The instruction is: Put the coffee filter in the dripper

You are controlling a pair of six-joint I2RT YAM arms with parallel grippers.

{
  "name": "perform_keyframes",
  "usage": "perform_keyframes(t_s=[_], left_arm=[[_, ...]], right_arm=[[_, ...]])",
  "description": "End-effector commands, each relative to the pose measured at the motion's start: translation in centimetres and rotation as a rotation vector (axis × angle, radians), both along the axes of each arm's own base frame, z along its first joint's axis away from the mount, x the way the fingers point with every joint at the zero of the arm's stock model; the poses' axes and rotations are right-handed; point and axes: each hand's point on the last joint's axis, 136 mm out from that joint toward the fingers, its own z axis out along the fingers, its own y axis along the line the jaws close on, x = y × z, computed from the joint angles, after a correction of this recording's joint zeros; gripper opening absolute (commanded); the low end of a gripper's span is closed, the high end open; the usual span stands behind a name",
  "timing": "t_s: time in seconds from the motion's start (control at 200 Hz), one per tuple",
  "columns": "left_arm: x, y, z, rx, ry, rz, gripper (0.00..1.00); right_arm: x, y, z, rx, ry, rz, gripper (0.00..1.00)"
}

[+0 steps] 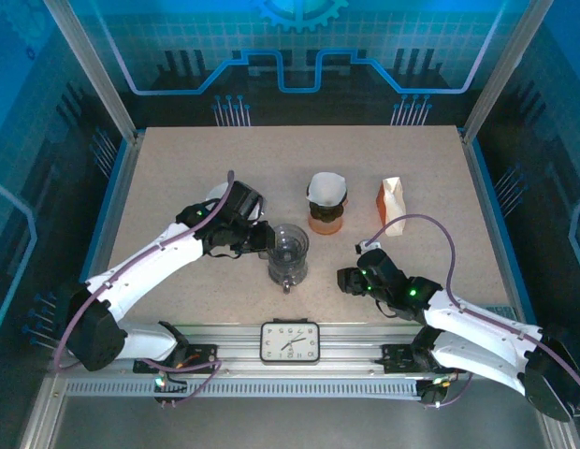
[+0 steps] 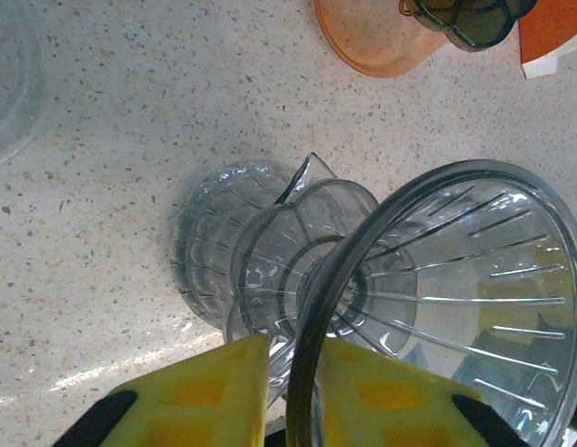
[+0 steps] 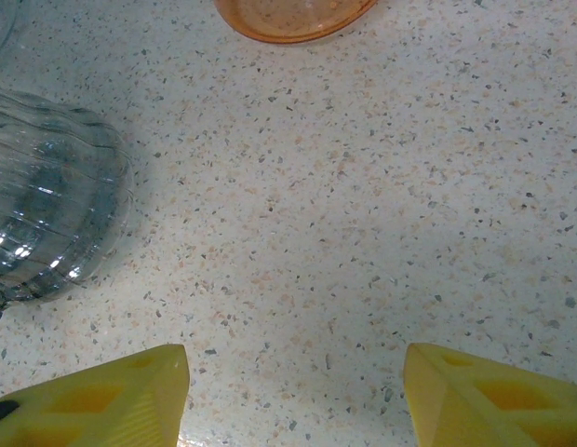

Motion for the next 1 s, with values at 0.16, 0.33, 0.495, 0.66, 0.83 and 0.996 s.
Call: perform_keyframes(t_s=[0.16, 0.33, 0.495, 0.66, 0.83, 0.996], left_arm=[[0.3, 0.1, 2.8, -0.017, -0.076, 0.001, 0.44], [0.6, 0.0, 7.3, -0.099, -0.192, 0.013, 0.77], [-0.2, 1.5, 9.2, -0.154, -0.319, 0.051, 0.99], [-2.0, 3.3, 9.3, -0.244, -0.434, 0.098, 0.99], [-3.8, 4.7, 8.6, -0.279, -0.495, 0.103, 0.99], [-4.8, 6.1, 6.8, -0.246, -0.489, 0.13, 0.99]], right_arm=[[0.1, -0.8, 0.2, 0.004, 0.009, -0.041, 0.66], [0.2, -0.7, 0.8, 0.012, 0.01, -0.045, 0.67], [0.7, -0.9, 1.9, 0.014, 0.039, -0.063, 0.68], [2.3, -1.4, 4.8, -0.01, 0.03, -0.082, 0.68], [5.1, -4.1, 7.4, -0.056, 0.025, -0.174, 0.66], [8.1, -7.5, 8.1, -0.117, 0.066, -0.281, 0.62]])
